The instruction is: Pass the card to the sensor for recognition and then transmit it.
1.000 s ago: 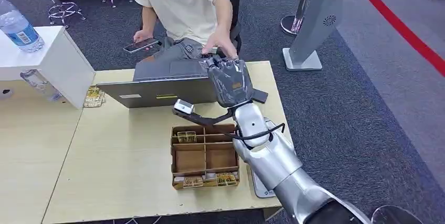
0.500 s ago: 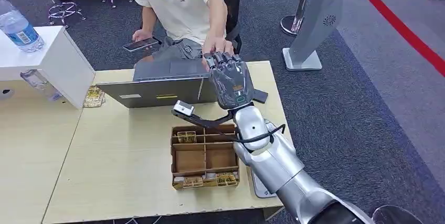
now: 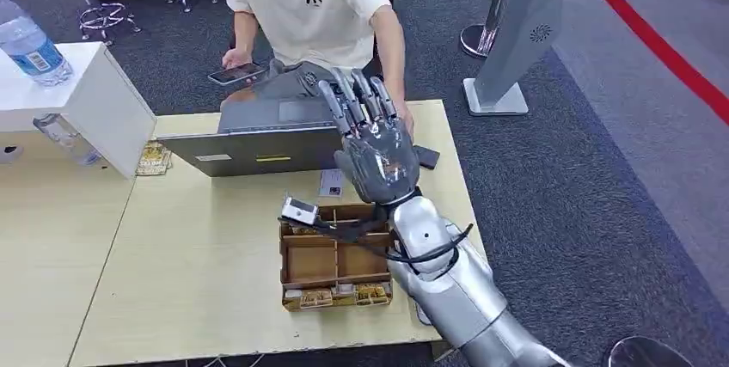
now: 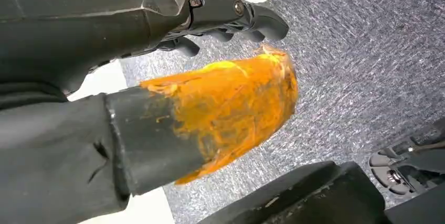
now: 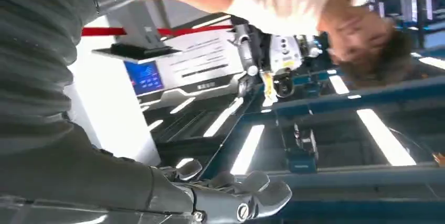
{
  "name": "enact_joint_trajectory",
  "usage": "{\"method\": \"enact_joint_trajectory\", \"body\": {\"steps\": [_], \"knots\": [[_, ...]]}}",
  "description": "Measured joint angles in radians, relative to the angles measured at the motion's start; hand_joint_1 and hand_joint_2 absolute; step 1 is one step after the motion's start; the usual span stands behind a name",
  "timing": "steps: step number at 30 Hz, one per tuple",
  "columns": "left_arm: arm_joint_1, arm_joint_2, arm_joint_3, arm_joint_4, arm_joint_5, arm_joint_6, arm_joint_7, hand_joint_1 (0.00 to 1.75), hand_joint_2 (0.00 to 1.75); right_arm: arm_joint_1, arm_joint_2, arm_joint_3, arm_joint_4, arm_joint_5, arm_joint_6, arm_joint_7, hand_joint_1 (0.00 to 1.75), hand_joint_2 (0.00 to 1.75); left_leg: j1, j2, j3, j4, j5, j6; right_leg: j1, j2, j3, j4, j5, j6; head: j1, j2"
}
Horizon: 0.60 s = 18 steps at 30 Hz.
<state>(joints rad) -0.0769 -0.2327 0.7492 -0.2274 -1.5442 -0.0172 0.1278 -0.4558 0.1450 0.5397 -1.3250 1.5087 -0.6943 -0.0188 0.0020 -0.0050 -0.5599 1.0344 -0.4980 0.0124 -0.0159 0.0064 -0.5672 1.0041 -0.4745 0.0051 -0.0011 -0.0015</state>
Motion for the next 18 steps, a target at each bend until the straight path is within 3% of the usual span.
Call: {"method": "enact_joint_trajectory", "body": {"steps": [9, 18], "knots": [[0.000, 0.000, 0.002, 0.000, 0.016, 0.006, 0.009, 0.00, 0.00, 0.124, 0.079, -0.143, -0.110, -0.069, 0.000, -0.194, 0.00, 1.75, 0.000, 0.000, 0.000, 0.000, 0.000, 0.000, 0.000, 0.000, 0.000, 0.000, 0.000, 0.000, 0.000, 0.000], [0.000, 0.000, 0.008, 0.000, 0.027, 0.010, 0.011, 0.00, 0.00, 0.202, 0.151, -0.209, -0.162, -0.198, 0.000, -0.387, 0.00, 1.75, 0.000, 0.000, 0.000, 0.000, 0.000, 0.000, 0.000, 0.000, -0.001, 0.000, 0.000, 0.000, 0.000, 0.000]]}}
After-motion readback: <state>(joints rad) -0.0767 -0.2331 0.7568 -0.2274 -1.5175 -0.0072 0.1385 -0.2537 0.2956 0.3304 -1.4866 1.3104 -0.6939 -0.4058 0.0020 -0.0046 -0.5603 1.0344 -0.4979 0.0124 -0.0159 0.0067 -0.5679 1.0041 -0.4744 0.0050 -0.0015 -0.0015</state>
